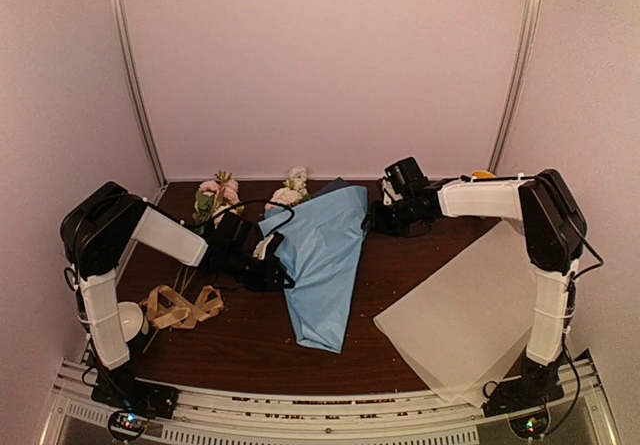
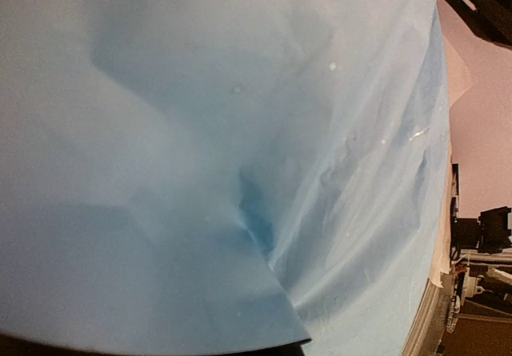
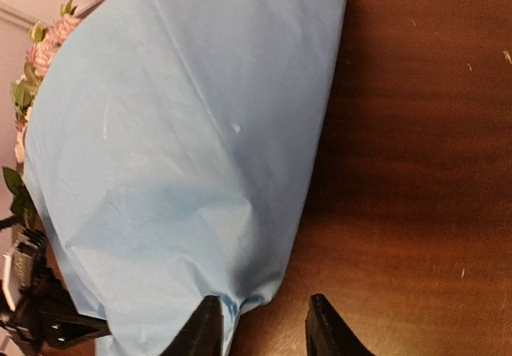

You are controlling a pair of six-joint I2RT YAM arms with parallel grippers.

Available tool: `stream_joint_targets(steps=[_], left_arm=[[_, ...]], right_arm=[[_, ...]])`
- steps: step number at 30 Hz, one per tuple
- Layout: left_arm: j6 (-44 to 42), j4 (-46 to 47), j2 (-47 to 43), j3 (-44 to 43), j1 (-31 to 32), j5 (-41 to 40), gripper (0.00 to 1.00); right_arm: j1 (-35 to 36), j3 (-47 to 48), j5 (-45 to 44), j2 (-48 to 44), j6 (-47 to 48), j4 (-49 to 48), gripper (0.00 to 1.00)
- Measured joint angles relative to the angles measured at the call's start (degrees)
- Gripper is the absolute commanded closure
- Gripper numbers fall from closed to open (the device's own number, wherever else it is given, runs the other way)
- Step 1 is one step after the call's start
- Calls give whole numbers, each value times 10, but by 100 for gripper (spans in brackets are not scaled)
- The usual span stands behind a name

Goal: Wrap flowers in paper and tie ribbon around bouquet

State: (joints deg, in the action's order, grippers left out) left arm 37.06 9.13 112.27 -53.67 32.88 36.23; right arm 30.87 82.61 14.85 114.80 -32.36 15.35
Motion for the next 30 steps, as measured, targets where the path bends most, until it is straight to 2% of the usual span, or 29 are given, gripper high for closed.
stream_joint_targets(steps=[3, 7, 11, 18, 23, 25, 28, 30], left_arm=[[24, 17, -5, 10, 5, -11, 100], [50, 23, -12, 17, 14, -32, 100], [62, 29, -12, 17, 31, -42, 100], [65, 26, -10, 12, 43, -36, 100], [52, 6, -4, -6, 43, -29, 100], [50, 2, -3, -9, 43, -29, 94], [49, 1, -3, -10, 43, -29, 74], [51, 6, -3, -10, 43, -26, 65]], right_arm=[[4, -50, 22, -45, 14, -2, 50], [45, -143, 28, -140, 38, 4, 60], [125, -177, 18, -197, 57, 11, 70], [266, -156, -2, -136, 60, 32, 77], [305, -125, -19, -57, 41, 73, 80], [313, -109, -22, -35, 36, 86, 80], [318, -90, -23, -19, 35, 101, 81], [322, -83, -25, -14, 35, 107, 81]])
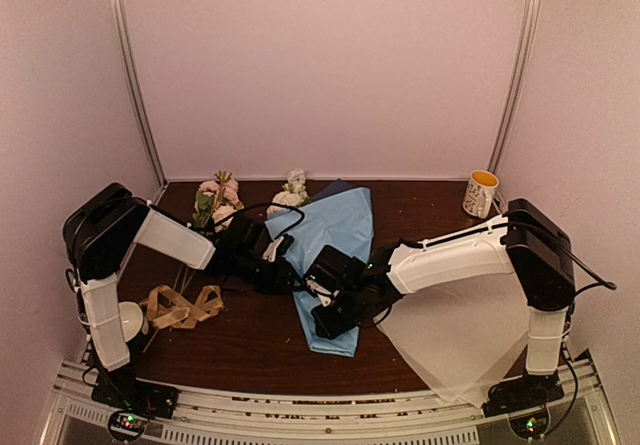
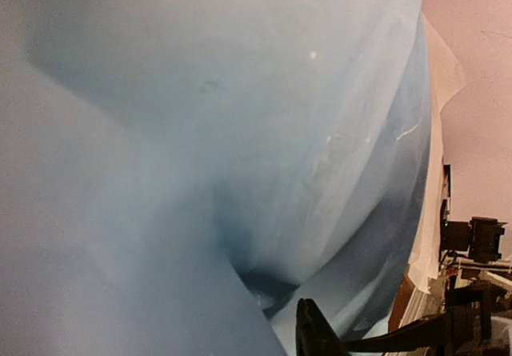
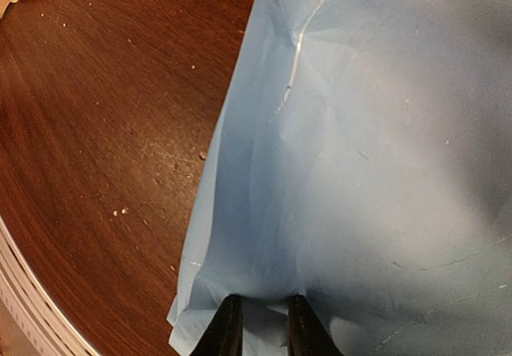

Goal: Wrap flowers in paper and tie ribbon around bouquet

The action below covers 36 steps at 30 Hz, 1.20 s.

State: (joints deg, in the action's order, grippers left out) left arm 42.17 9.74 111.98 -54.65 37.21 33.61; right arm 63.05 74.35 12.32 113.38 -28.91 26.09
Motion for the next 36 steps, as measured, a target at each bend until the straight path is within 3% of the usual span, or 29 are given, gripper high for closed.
stream_joint_targets(steps=[4, 5, 8, 22, 30, 34, 36], left_arm=[[15, 34, -1, 11, 0, 8, 60], [18, 45, -2, 17, 0, 9, 66], [25, 64, -3, 30, 0, 6, 100], [32, 68, 6, 34, -1, -2, 100], [31, 65, 16, 20, -1, 3, 100], [31, 64, 18, 18, -1, 3, 100], [31, 66, 18, 18, -1, 3, 100]], right_arm=[[3, 7, -6, 3, 1, 10, 81], [3, 8, -7, 4, 1, 11, 81], [3, 9, -8, 4, 3, 13, 81], [27, 11, 0, 4, 67, 20, 84], [75, 24, 16, 6, 111, 48, 82], [76, -24, 37, -50, 104, 27, 73], [44, -73, 50, -112, 76, -4, 59]])
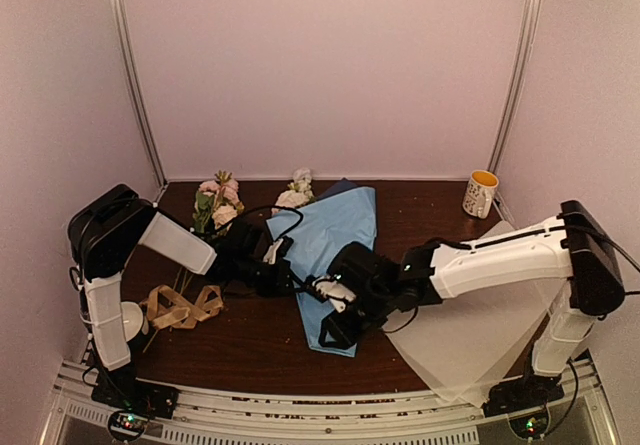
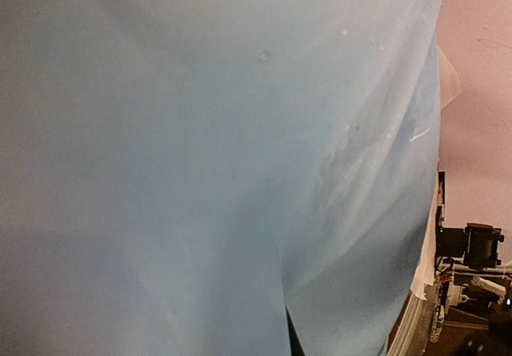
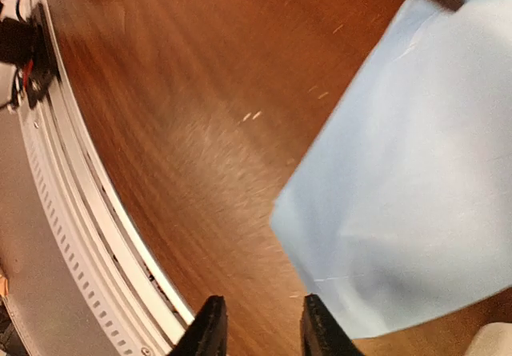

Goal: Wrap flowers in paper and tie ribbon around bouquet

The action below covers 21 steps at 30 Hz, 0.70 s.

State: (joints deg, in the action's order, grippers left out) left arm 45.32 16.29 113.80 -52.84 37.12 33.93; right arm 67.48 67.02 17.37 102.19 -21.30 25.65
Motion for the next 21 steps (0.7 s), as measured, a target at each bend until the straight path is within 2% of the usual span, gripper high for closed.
stream_joint_targets(steps=[4, 5, 7, 12, 16, 21], left_arm=[[0, 2, 0, 0, 0, 0, 100], [0, 2, 1, 0, 0, 0, 100], [0, 3, 1, 0, 0, 1, 100], [0, 6, 1, 2, 0, 2, 100], [1, 11, 1, 4, 0, 2, 100], [2, 18, 1, 7, 0, 2, 100]], right_arm=[[-97, -84, 6, -88, -89, -85, 34], [-124, -104, 3, -99, -111, -108, 22], [-167, -138, -3, -102, -154, -143, 17], [-196, -160, -2, -65, -205, -181, 22], [-202, -159, 16, -24, -228, -229, 34], [-206, -156, 55, 14, -264, -309, 54]])
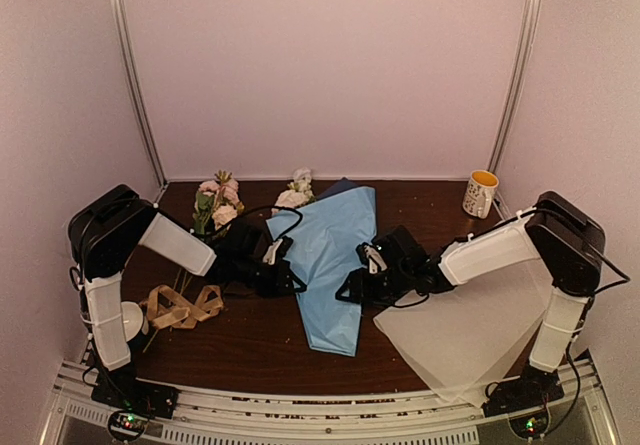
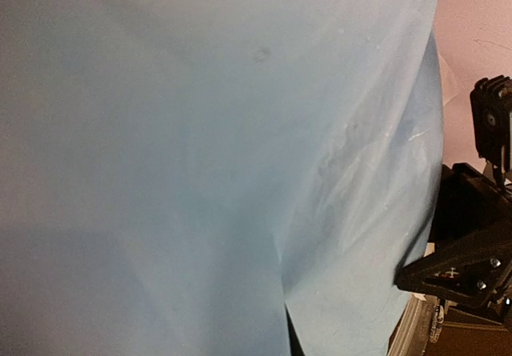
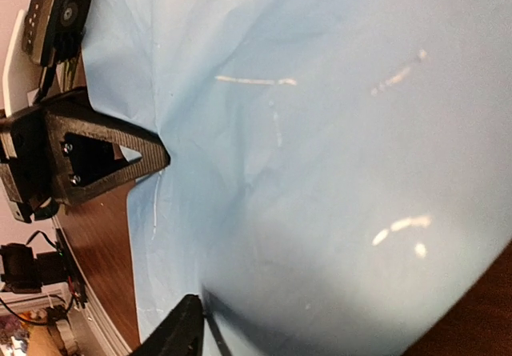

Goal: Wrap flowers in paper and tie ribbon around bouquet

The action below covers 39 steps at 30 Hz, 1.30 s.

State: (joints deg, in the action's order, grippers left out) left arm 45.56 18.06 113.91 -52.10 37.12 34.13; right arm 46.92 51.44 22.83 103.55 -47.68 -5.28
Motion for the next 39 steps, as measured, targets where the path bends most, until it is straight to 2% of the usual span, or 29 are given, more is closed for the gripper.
stream_joint_targets(steps=[11, 14, 19, 21, 29, 35, 39], left_arm=[[0, 3, 0, 2, 0, 1, 100], [0, 3, 0, 2, 0, 1, 100], [-14, -21, -9, -3, 1, -5, 76], [-26, -51, -23, -9, 1, -17, 68], [-98, -231, -128, -39, 1, -94, 51], [-136, -366, -285, -23, -2, -192, 48], [-144, -430, -325, 27, -25, -242, 47]], right_arm=[[-4, -10, 25, 22, -66, -73, 100], [-4, -12, 25, 23, -74, -80, 100], [-4, -12, 23, 22, -72, -75, 100], [-4, -12, 22, 22, -69, -71, 100], [-4, -9, 17, 22, -61, -56, 100], [-3, 10, 8, 22, -42, -18, 100], [-3, 20, 7, 22, -31, 0, 100]])
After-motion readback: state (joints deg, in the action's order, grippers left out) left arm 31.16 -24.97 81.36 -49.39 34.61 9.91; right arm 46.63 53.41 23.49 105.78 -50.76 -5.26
